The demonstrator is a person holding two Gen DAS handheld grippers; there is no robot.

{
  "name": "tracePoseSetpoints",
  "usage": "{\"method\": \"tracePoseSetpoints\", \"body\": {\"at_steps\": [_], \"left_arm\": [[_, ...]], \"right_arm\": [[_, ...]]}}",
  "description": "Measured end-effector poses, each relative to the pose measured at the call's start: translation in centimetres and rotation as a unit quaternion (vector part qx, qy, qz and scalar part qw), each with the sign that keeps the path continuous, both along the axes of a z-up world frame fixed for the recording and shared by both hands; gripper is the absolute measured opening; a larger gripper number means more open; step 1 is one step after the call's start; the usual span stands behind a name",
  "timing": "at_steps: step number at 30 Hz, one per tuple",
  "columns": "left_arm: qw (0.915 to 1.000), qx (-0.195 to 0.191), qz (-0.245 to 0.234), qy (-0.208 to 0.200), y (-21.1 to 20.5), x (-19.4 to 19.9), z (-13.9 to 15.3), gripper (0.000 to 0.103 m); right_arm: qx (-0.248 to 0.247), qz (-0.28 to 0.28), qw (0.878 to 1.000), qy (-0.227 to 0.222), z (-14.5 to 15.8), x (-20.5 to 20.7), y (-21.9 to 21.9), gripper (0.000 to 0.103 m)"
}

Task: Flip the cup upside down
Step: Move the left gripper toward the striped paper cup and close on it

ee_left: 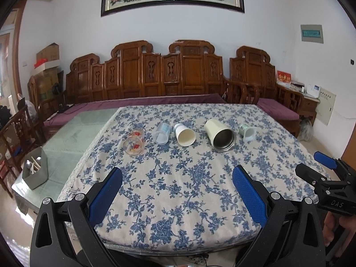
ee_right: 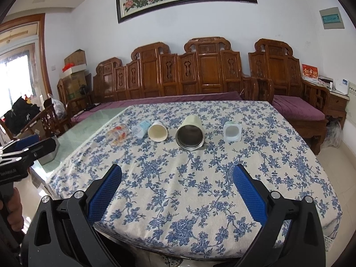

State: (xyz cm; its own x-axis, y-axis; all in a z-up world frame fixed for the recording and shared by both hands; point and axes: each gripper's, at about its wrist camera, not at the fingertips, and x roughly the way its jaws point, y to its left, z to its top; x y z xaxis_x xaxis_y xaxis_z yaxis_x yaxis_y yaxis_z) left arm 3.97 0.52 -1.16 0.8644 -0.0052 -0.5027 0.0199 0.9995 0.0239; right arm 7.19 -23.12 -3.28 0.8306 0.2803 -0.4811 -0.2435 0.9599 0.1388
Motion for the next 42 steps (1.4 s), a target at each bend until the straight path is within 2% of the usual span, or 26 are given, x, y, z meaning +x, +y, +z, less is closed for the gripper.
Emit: {"method": "tracePoseSetpoints", "body": {"at_steps": [6, 19, 25, 28, 30, 32, 39, 42], "left_arm": [[0.9998, 0.001, -0.003, 0.021, 0.6, 3.3, -1.1, 0.095], [0.9991, 0.009, -0.006, 0.041, 1.2, 11.3, -1.9, 0.095], [0.9982, -0.006, -0.013, 0.058, 1.8, 15.8, -2.2, 0.095], [0.9967, -0.025, -0.017, 0.076, 2.1, 18.5, -2.7, 0.095], [0.9954, -0.037, -0.017, 0.086, 2.4, 20.4, -3.1, 0.092], [0.9947, -0.032, -0.015, 0.096, 2.3, 22.6, -3.8, 0.091], [0.9898, -0.050, -0.014, 0.132, 2.5, 29.0, -5.8, 0.086], [0.9873, -0.049, -0.015, 0.150, 1.9, 31.7, -6.7, 0.080]], "right_arm": [[0.001, 0.004, 1.000, 0.023, -1.9, 3.3, -0.1, 0.100], [0.010, 0.009, 0.998, 0.061, -3.8, 11.4, 0.1, 0.092], [0.006, 0.011, 0.997, 0.076, -4.4, 14.5, 0.4, 0.088], [0.003, 0.013, 0.997, 0.082, -4.8, 15.8, 0.6, 0.086], [0.000, 0.014, 0.996, 0.086, -5.1, 16.6, 0.8, 0.085], [-0.003, 0.017, 0.996, 0.091, -5.4, 17.6, 1.2, 0.084], [-0.014, 0.038, 0.994, 0.101, -6.4, 20.3, 3.0, 0.082], [-0.012, 0.043, 0.993, 0.105, -6.7, 20.9, 3.4, 0.082]]}}
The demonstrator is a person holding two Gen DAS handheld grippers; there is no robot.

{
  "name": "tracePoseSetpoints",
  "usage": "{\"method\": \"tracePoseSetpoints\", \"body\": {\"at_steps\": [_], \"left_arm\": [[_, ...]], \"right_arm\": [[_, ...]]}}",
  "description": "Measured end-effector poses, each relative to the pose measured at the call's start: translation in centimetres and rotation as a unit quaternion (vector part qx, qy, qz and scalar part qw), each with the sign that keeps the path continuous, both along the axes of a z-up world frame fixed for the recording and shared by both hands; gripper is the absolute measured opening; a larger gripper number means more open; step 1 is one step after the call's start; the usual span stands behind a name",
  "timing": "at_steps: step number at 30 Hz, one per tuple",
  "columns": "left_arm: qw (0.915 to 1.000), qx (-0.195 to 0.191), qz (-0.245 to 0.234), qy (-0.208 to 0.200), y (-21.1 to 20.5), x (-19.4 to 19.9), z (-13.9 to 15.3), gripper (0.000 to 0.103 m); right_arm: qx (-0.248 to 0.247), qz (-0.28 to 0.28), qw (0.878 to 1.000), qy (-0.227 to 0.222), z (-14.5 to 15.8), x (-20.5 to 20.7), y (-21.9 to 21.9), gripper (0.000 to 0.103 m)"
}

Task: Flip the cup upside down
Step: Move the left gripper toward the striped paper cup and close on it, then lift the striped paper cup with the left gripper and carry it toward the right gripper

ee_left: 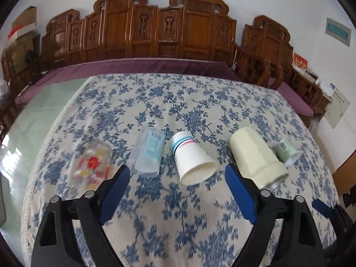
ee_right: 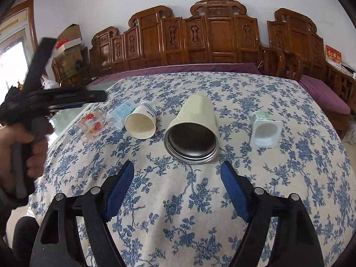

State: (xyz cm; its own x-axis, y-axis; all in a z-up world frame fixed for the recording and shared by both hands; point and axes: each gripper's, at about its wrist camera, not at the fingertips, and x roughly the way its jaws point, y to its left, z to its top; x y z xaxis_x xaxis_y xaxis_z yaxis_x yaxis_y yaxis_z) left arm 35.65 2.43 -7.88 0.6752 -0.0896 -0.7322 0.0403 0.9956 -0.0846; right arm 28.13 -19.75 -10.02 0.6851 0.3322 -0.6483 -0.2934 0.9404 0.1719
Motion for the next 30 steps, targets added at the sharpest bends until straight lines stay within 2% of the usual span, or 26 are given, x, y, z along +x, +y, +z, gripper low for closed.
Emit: {"method": "tracePoseSetpoints", "body": {"at_steps": [3, 8, 14, 17, 22, 25, 26, 30], "left_arm": [[0.9998, 0.007, -0.012, 0.012, -1.2, 2.2, -0.7, 0.077], [0.9988, -0.006, -0.018, 0.045, -2.3, 5.7, -2.3, 0.074], [0.9942, -0.002, -0.011, 0.107, -2.8, 8.7, -5.4, 0.066], [0.9921, 0.012, -0.009, 0.124, -3.2, 9.4, -6.7, 0.066], [0.9874, -0.015, -0.002, 0.157, -3.2, 10.4, -8.2, 0.066], [0.9861, 0.004, -0.010, 0.166, -3.9, 10.4, -8.6, 0.063], [0.9861, 0.006, -0.013, 0.166, -4.0, 10.3, -8.7, 0.059], [0.9869, 0.019, -0.024, 0.159, -4.1, 9.5, -7.9, 0.055]], "right_arm": [[0.005, 0.004, 1.000, 0.005, -0.4, 0.2, 0.2, 0.082], [0.009, 0.006, 1.000, 0.011, -1.1, 0.0, -0.1, 0.082], [0.016, 0.003, 1.000, 0.017, -1.6, -0.4, -0.9, 0.082], [0.019, 0.000, 1.000, 0.017, -1.6, -0.5, -1.5, 0.082], [0.024, -0.004, 1.000, 0.015, -1.3, -0.7, -2.1, 0.082], [0.026, -0.005, 1.000, 0.014, -1.1, -0.8, -2.4, 0.082], [0.026, -0.006, 1.000, 0.013, -1.0, -0.9, -2.6, 0.082], [0.026, -0.010, 1.000, 0.011, -0.7, -1.2, -2.8, 0.082]]}}
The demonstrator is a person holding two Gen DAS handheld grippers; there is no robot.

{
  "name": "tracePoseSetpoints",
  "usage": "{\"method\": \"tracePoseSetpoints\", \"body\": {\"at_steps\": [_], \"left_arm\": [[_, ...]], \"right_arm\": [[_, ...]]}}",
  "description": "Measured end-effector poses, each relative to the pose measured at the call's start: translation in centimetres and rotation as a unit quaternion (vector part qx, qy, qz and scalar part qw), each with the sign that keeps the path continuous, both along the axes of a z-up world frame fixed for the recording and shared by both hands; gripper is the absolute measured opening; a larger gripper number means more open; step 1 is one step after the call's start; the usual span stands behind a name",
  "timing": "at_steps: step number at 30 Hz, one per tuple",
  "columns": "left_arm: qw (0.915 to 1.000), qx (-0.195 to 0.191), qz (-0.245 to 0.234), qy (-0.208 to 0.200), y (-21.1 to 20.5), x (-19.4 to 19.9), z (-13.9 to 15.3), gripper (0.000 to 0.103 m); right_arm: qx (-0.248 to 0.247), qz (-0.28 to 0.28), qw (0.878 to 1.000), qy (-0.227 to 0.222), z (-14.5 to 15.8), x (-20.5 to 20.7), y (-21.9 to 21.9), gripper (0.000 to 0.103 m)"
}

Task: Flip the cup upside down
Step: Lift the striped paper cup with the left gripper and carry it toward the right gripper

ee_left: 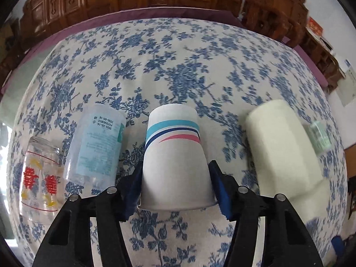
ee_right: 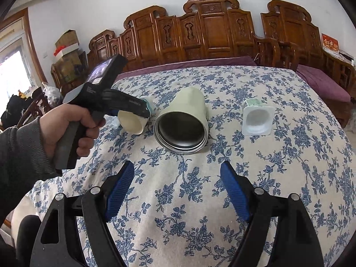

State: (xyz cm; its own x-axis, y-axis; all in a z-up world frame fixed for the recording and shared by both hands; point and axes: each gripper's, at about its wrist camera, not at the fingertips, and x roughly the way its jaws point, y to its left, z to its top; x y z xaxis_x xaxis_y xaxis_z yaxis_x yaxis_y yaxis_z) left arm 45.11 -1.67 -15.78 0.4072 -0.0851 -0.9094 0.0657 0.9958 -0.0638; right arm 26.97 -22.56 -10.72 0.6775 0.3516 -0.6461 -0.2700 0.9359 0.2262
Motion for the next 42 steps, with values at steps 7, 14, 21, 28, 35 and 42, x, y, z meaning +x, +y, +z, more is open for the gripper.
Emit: {"method": "tracePoseSetpoints", "body": {"at_steps": [7, 14, 21, 28, 35, 42], "left_arm": [[0.9991, 0.001, -0.022, -0.037, 0.3, -5.2, 3.2, 0.055], [0.9974, -0.016, -0.041, -0.057, 0.1, -12.2, 4.6, 0.056], [0.9962, -0.023, -0.061, -0.058, -1.3, -18.5, 3.2, 0.056], [0.9966, -0.025, -0.067, -0.040, -2.4, -21.1, 0.4, 0.056], [0.9975, -0.015, -0.063, -0.031, -2.9, -21.6, -1.0, 0.059], [0.9963, -0.015, -0.058, -0.062, -2.0, -23.0, 1.1, 0.070]], "right_arm": [[-0.004, -0.012, 1.000, -0.006, 0.7, -1.1, -0.4, 0.082], [-0.007, -0.025, 1.000, -0.007, 1.0, -3.0, -0.7, 0.082], [-0.010, -0.032, 0.999, -0.009, 0.8, -5.1, -0.7, 0.082], [-0.017, -0.041, 0.999, -0.004, 0.4, -6.9, -1.2, 0.082], [-0.015, -0.052, 0.999, -0.003, 0.7, -7.6, -2.3, 0.082], [-0.015, -0.051, 0.999, -0.009, 1.4, -7.8, -2.3, 0.082]]}}
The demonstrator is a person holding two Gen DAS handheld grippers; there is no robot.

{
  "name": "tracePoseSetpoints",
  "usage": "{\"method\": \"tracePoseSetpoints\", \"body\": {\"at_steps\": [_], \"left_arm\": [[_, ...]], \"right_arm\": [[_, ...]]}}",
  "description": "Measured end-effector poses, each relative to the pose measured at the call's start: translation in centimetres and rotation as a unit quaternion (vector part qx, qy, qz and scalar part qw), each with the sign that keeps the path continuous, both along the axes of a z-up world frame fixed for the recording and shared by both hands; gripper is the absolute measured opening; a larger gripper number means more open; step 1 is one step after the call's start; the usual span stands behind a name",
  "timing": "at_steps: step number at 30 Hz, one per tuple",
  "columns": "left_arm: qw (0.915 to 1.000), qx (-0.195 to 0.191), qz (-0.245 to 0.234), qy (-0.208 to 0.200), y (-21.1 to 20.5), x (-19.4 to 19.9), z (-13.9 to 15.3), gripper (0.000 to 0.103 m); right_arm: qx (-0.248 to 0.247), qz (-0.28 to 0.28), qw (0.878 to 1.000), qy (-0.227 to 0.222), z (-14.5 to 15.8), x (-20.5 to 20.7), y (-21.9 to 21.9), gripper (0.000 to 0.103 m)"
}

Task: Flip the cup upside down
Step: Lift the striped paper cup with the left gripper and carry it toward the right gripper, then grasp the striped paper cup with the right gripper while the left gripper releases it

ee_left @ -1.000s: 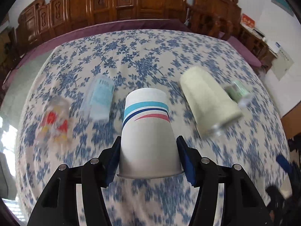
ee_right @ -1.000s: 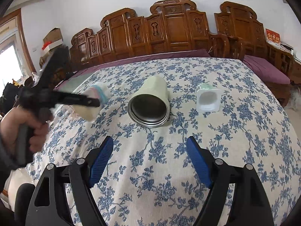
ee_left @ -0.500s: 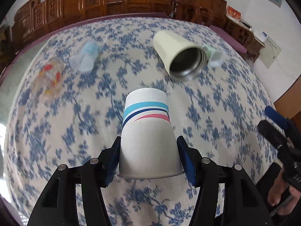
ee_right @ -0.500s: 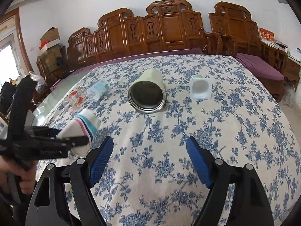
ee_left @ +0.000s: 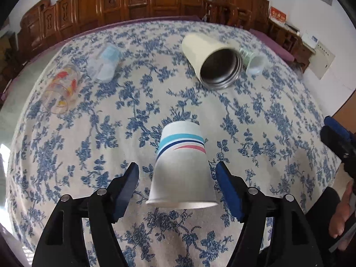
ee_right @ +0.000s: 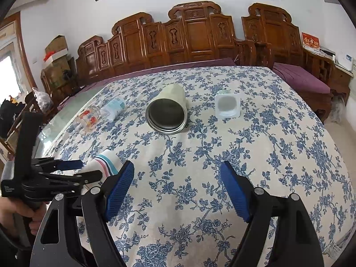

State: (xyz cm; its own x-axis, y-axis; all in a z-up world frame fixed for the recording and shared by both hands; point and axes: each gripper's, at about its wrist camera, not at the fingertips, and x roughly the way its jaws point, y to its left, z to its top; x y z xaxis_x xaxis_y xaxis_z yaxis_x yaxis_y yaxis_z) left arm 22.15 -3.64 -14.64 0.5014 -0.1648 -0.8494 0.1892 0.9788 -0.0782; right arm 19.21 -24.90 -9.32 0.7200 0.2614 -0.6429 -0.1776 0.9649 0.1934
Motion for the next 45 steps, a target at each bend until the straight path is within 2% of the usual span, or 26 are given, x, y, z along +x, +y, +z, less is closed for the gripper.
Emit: {"method": "tracePoseSetpoints", "body": {"at_steps": [7, 9, 10, 15, 16, 18, 22, 25, 31, 39, 45], "left_arm": [[0.9976, -0.005, 0.034, -0.060, 3.0, -3.1, 2.9, 0.071], [0.9958, 0.000, 0.044, -0.080, 3.9, -4.2, 3.6, 0.077], [0.9950, 0.002, 0.049, -0.088, 4.3, -4.6, 3.9, 0.085], [0.9885, 0.004, 0.071, -0.134, 6.6, -7.1, 5.3, 0.087], [0.9874, 0.005, 0.074, -0.140, 6.8, -7.4, 5.4, 0.093], [0.9837, 0.011, 0.087, -0.157, 7.5, -8.2, 5.6, 0.095], [0.9806, 0.013, 0.104, -0.166, 9.0, -9.0, 5.5, 0.095], [0.9797, 0.005, 0.115, -0.164, 10.1, -9.2, 5.2, 0.095], [0.9790, 0.004, 0.123, -0.163, 11.1, -9.6, 4.8, 0.095], [0.9774, 0.007, 0.121, -0.173, 11.0, -9.9, 5.3, 0.095], [0.9762, 0.008, 0.121, -0.180, 11.0, -10.1, 5.8, 0.095]], "right_arm": [[0.008, 0.026, 1.000, 0.009, 0.7, 0.6, 2.1, 0.082], [0.010, 0.036, 0.999, 0.013, 0.9, 0.8, 3.1, 0.082], [0.012, 0.042, 0.999, 0.015, 0.9, 1.0, 3.7, 0.082], [0.016, 0.064, 0.997, 0.030, 0.8, 2.1, 6.5, 0.082], [0.012, 0.067, 0.997, 0.032, 0.7, 2.3, 7.2, 0.082], [0.008, 0.078, 0.996, 0.041, 0.4, 2.9, 8.8, 0.079], [0.010, 0.092, 0.994, 0.064, -0.4, 4.1, 11.1, 0.077], [0.017, 0.098, 0.990, 0.101, -1.7, 5.6, 12.9, 0.076], [0.020, 0.080, 0.984, 0.158, -3.9, 7.7, 15.0, 0.076], [0.066, 0.055, 0.965, 0.249, -7.1, 9.7, 15.2, 0.076], [0.082, 0.047, 0.957, 0.274, -7.8, 10.4, 15.4, 0.076]]}}
